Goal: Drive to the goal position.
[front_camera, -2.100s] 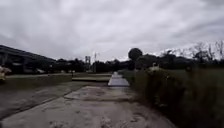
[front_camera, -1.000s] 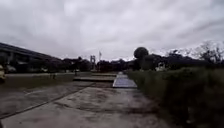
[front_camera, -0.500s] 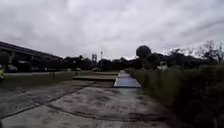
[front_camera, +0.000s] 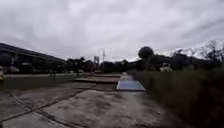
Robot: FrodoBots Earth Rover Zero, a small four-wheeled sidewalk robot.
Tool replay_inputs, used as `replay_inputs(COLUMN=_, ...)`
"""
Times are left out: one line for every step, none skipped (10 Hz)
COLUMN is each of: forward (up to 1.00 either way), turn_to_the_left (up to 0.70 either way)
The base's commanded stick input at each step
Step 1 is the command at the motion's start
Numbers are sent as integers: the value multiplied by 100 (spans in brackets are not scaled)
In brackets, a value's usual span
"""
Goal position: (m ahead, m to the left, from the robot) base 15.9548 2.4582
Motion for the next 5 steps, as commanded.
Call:
replay_inputs(forward=50, turn_to_the_left=0)
replay_inputs(forward=50, turn_to_the_left=0)
replay_inputs(forward=50, turn_to_the_left=0)
replay_inputs(forward=50, turn_to_the_left=0)
replay_inputs(forward=50, turn_to_the_left=0)
